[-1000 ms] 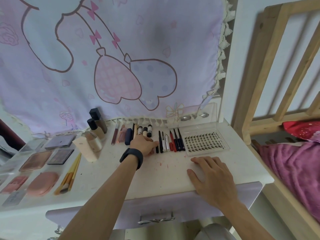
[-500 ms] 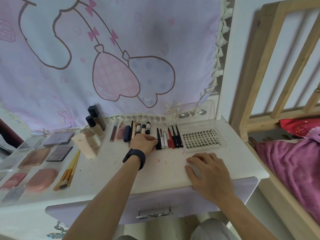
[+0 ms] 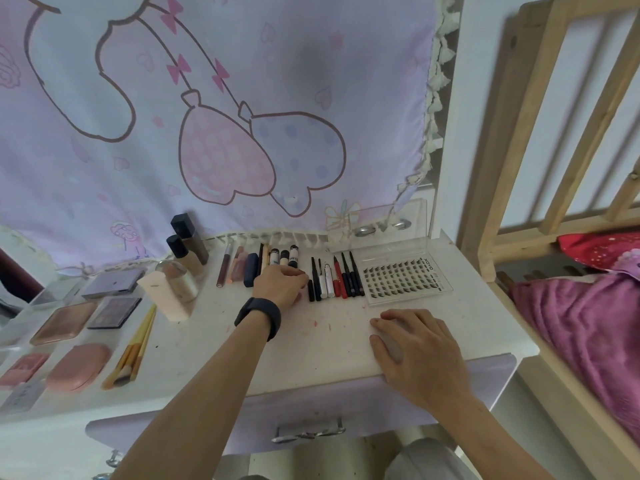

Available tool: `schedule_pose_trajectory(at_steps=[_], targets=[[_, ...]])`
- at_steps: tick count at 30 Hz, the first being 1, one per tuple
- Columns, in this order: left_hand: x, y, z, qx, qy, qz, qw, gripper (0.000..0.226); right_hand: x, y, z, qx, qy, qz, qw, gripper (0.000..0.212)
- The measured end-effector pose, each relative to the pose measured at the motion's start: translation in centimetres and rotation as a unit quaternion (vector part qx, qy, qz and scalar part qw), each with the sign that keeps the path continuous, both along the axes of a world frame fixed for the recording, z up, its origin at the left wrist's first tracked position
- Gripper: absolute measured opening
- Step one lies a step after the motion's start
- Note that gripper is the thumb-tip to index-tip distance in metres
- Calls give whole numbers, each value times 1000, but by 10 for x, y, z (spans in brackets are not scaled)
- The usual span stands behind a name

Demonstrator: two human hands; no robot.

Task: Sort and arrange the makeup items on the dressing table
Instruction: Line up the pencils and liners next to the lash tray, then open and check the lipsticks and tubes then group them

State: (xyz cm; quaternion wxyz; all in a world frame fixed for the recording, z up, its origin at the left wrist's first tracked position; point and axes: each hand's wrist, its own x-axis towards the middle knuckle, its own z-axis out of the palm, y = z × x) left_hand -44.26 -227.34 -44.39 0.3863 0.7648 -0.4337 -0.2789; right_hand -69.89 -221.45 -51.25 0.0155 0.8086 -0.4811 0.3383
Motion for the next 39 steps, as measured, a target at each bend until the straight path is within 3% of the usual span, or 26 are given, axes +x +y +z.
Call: schedule_pose_trajectory(at_steps=[3, 6, 10, 13, 20, 30, 36, 39], targets=[[9, -7, 8, -8, -128, 4, 992, 21, 1, 0, -2, 1, -5, -3, 1000, 36], [15, -16, 19, -25, -282, -20, 959, 27, 1, -1, -4, -2, -10, -5, 1000, 34], [15, -29, 20, 12, -476, -113, 872, 31, 2, -3, -5, -1, -21, -8, 1000, 30], [15, -33, 17, 47, -532, -133, 835, 28, 3, -3, -6, -3, -24, -7, 1000, 28], [13, -33, 21, 54, -457, -119, 880, 20, 1, -2, -6, -2, -21, -4, 1000, 30], [3, -36, 29, 107, -409, -69, 904, 21, 2, -1, -2, 4, -18, -8, 1000, 31], [-1, -40, 33, 131, -419, -46, 897, 30, 2, -1, -2, 8, -18, -7, 1000, 29], [-1, -42, 32, 115, -372, -28, 921, 34, 2, -1, -2, 5, -17, -5, 1000, 29]])
